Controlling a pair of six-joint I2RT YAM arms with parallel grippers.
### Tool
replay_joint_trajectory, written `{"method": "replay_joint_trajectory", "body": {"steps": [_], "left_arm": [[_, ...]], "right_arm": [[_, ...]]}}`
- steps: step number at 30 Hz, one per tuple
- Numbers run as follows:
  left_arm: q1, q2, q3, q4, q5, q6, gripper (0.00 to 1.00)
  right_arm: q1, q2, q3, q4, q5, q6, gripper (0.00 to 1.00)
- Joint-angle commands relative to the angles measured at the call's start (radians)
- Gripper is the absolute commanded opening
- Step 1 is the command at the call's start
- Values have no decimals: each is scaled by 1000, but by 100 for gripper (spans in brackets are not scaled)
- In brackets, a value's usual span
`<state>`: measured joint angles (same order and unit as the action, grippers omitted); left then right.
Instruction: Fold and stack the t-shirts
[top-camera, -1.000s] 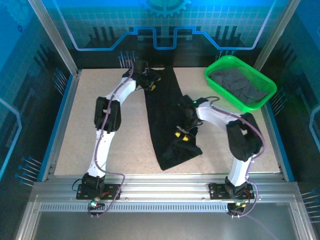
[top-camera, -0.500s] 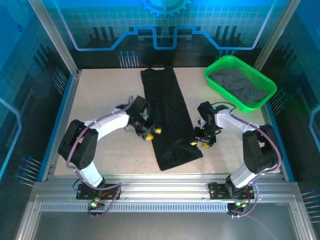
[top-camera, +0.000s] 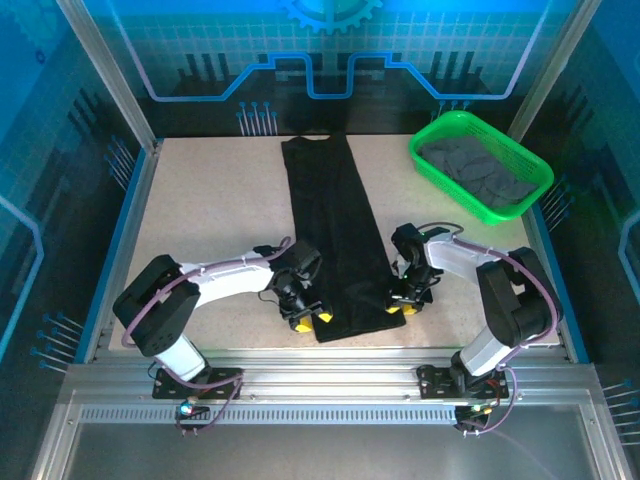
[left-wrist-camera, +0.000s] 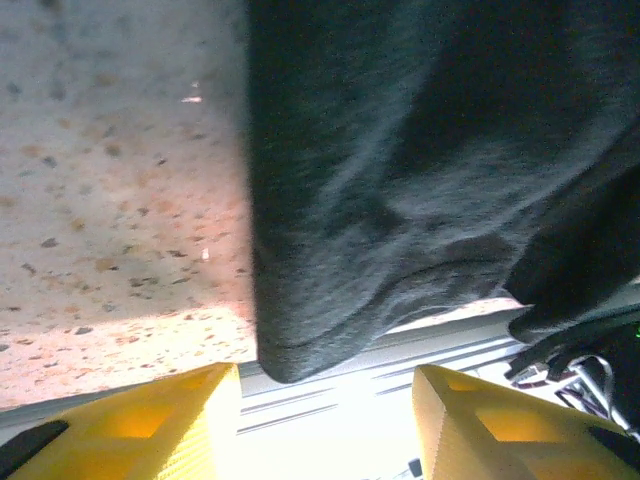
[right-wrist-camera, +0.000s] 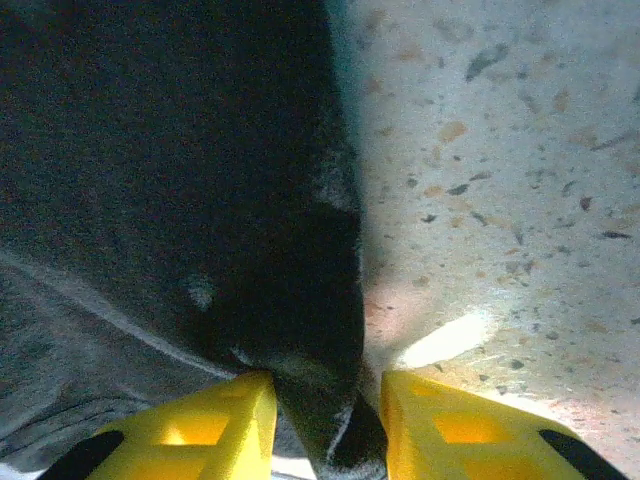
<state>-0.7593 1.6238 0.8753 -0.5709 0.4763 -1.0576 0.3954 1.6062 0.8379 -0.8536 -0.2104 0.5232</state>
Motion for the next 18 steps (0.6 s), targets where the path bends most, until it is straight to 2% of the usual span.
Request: {"method": "replay_joint_trajectory", "body": {"steps": [1, 5, 13, 16, 18], "left_arm": [[-20, -19, -16, -26, -6, -36, 50], [-26, -14, -46, 31, -10, -66, 51], [-45, 124, 21, 176, -36, -106, 45], [-51, 161, 29, 211, -45, -122, 35], [-47, 160, 21, 190, -60, -121, 18]], "right_arm": [[24, -24, -18, -10, -4, 28, 38], [34, -54, -44, -7, -13, 53, 40], [43, -79, -81, -3, -4, 81, 39], [44, -80, -84, 24, -16, 94, 27], [57, -80, -76, 37, -22, 110, 14]]}}
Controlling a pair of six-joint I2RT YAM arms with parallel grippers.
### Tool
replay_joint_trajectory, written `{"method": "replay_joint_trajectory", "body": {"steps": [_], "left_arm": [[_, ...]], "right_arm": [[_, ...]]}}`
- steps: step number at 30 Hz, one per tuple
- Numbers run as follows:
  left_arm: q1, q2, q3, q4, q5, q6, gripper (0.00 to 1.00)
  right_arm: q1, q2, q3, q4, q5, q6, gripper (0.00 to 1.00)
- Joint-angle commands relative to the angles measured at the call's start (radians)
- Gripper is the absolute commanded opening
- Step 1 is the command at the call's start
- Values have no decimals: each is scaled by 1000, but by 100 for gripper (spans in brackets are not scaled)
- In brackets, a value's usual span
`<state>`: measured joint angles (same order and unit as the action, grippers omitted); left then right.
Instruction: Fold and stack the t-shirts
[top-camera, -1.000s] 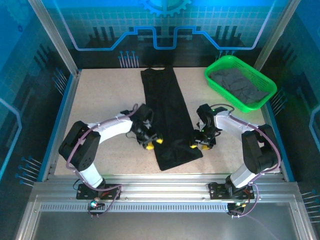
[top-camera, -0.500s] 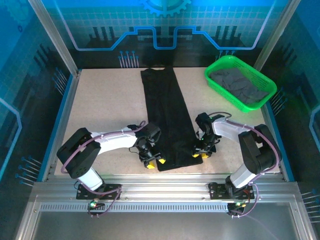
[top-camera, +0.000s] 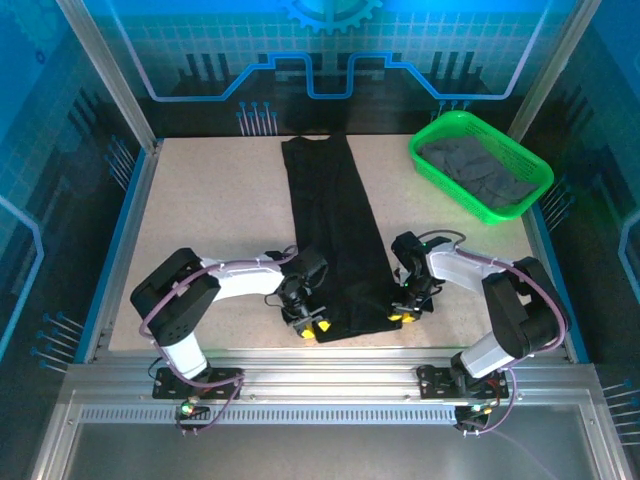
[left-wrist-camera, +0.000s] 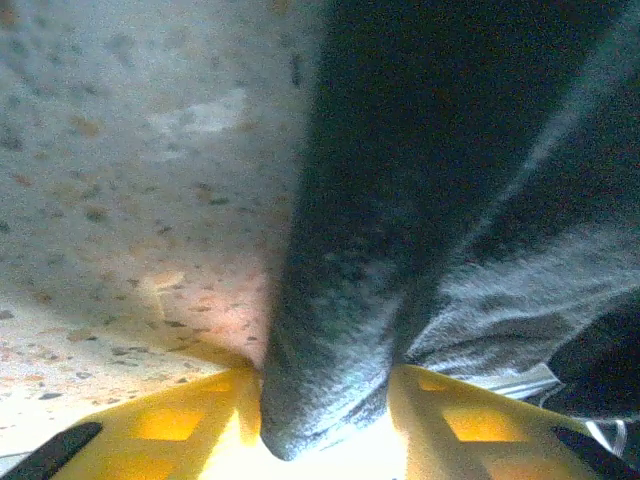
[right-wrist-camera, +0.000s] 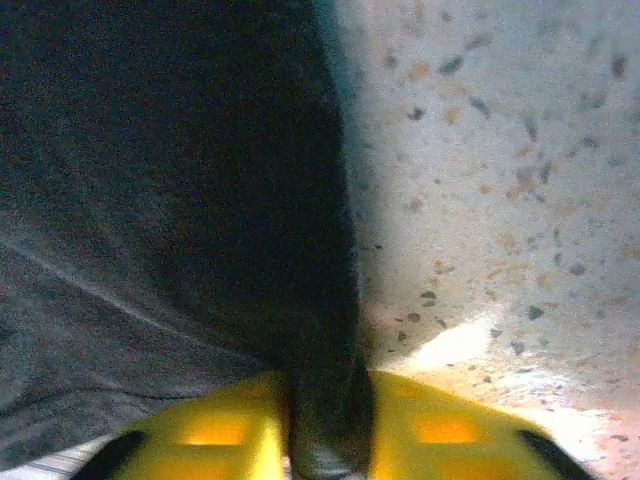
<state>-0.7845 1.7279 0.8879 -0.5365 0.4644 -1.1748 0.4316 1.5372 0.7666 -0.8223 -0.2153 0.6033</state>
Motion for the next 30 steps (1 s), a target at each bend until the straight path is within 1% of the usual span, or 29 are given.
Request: {"method": "replay_joint_trajectory", "body": {"steps": [1, 2, 3, 4, 7, 10, 13, 14, 16, 19, 23, 27, 30], "left_arm": [[-16, 41, -2, 128, -66, 1, 8], [-7, 17, -20, 111, -79, 3, 0], [5, -14, -49, 95, -92, 0, 0], [21, -52, -81, 74, -102, 0, 0], [74, -189, -175, 12, -124, 2, 0], [114, -317, -262, -18, -114, -10, 0], [134, -410, -324, -38, -99, -31, 0], [137, -438, -341, -31, -94, -43, 0], [137, -478, -352, -20, -90, -60, 0], [139, -520, -324, -46, -101, -71, 0], [154, -605, -241, -101, -161, -89, 0], [204, -637, -137, -110, -246, -79, 0], [256, -610, -79, -49, -259, -60, 0]], "right_arm": [[31, -12, -1, 9, -19, 39, 8], [45, -12, 2, 12, -22, 50, 4], [60, -12, 6, 16, -27, 64, 1], [79, -12, 8, 22, -39, 81, 0], [145, -1, 24, 47, -90, 146, 0], [221, 24, 66, 64, -137, 221, 0], [284, 57, 108, 59, -166, 296, 0], [300, 66, 143, 50, -171, 327, 0], [319, 67, 148, 53, -191, 388, 0], [324, 29, 150, 40, -195, 466, 0], [300, -49, 191, -13, -142, 539, 0], [234, -82, 270, -75, -82, 559, 0], [177, -66, 343, -86, -64, 547, 0]]}}
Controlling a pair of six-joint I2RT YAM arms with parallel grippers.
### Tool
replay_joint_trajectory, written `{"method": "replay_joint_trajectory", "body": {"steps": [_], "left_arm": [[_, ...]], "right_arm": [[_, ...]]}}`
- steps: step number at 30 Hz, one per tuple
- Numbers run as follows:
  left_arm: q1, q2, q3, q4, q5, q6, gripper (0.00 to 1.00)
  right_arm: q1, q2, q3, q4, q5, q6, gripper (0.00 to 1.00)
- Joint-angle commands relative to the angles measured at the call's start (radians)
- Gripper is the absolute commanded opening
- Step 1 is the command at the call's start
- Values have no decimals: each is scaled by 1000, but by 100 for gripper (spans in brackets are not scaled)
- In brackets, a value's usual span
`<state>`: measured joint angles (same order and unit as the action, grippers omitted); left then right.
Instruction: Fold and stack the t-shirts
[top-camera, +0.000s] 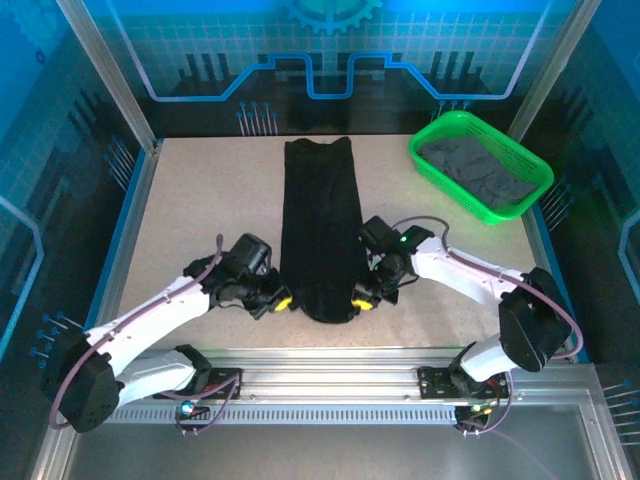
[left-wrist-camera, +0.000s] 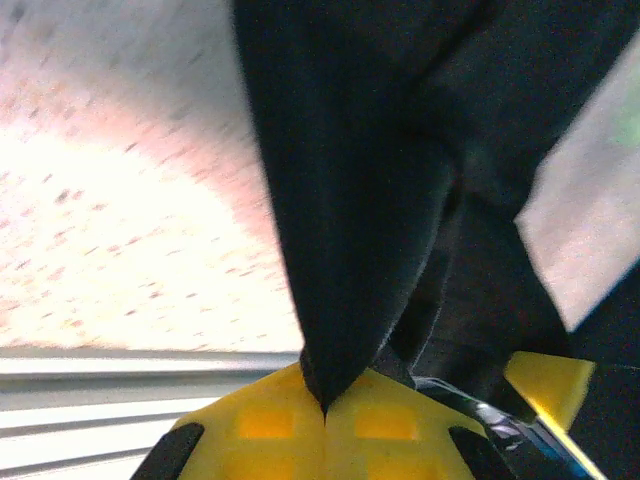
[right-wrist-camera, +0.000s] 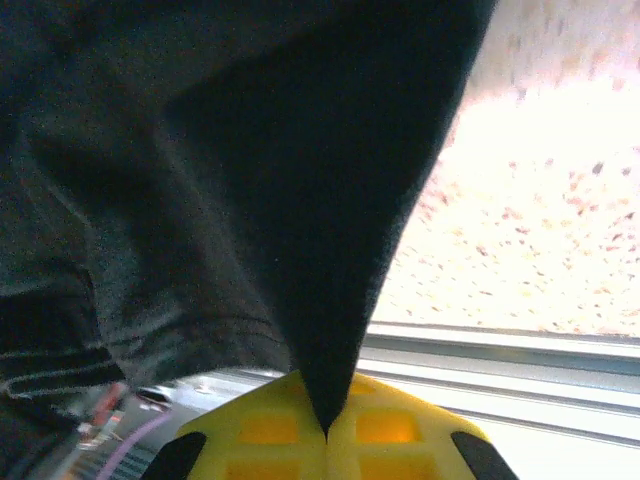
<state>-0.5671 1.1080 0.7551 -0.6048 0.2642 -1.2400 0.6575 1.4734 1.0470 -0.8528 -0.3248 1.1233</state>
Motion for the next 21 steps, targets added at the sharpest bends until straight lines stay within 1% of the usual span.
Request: {"method": "replay_joint_trajectory", "body": {"steps": [1, 4, 6, 9, 15, 21], "left_arm": [[59, 28, 67, 49, -51, 11, 0], [122, 118, 132, 123, -11, 30, 0], [157, 189, 203, 135, -8, 70, 0], [209, 292, 278, 168, 1, 111, 0], [287, 470, 403, 223, 43, 159, 0], [342, 638, 485, 273, 84, 183, 0]], "right_arm": [[-67, 13, 89, -59, 46, 19, 0], [-120, 77, 203, -81, 61, -11, 0], [-155, 126, 284, -89, 85, -30, 0], [-200, 220, 393, -84, 86, -57, 0], [-243, 448, 634, -105, 72, -114, 0], [-286, 621, 796, -117, 69, -112, 0]]}}
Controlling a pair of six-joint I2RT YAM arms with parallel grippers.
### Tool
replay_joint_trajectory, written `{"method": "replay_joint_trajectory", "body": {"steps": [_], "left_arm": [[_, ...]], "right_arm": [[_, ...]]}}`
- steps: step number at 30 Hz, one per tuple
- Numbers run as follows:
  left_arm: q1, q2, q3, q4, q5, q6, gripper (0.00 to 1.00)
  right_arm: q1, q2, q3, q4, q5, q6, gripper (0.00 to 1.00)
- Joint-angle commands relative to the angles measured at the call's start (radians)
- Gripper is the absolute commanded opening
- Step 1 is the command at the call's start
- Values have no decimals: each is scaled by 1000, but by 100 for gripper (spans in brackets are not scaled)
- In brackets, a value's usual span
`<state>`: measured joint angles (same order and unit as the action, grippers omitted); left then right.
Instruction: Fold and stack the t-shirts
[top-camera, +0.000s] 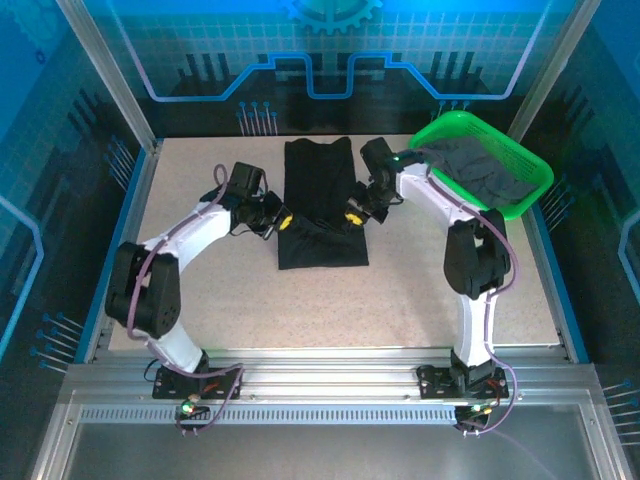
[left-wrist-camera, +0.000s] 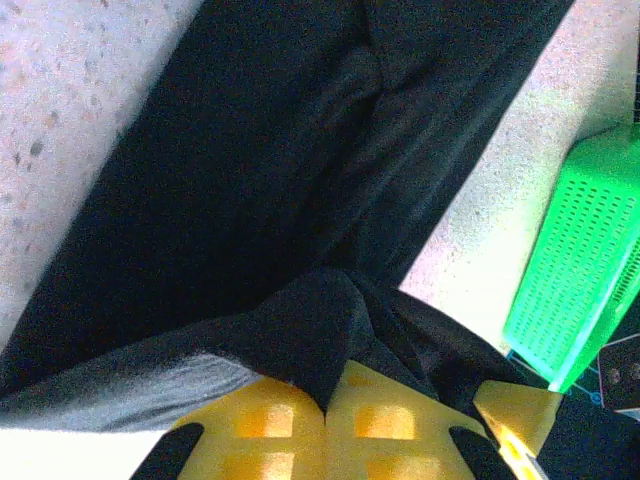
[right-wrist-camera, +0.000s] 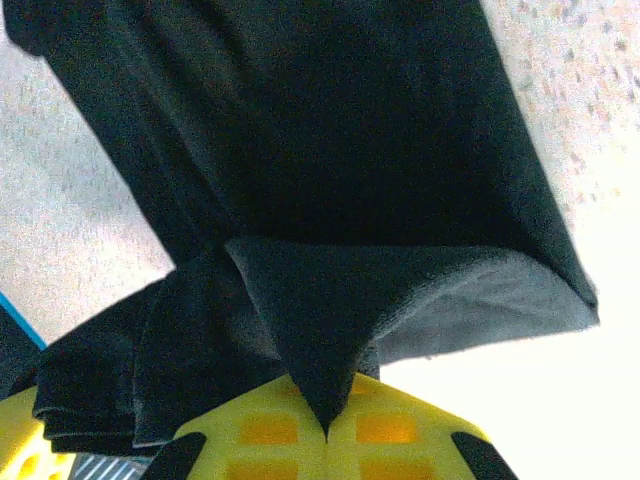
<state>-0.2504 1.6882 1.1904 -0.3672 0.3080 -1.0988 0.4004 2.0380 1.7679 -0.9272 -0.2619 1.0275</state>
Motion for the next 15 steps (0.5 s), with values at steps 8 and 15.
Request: {"method": "replay_joint_trajectory", "body": {"steps": [8, 15], "left_arm": [[61, 278, 208, 84, 113, 86, 8], [110, 191, 218, -31, 41, 152, 39]], "right_arm": [[-73, 267, 293, -108, -6, -29, 8], [-109, 297, 525, -221, 87, -160, 69]]}}
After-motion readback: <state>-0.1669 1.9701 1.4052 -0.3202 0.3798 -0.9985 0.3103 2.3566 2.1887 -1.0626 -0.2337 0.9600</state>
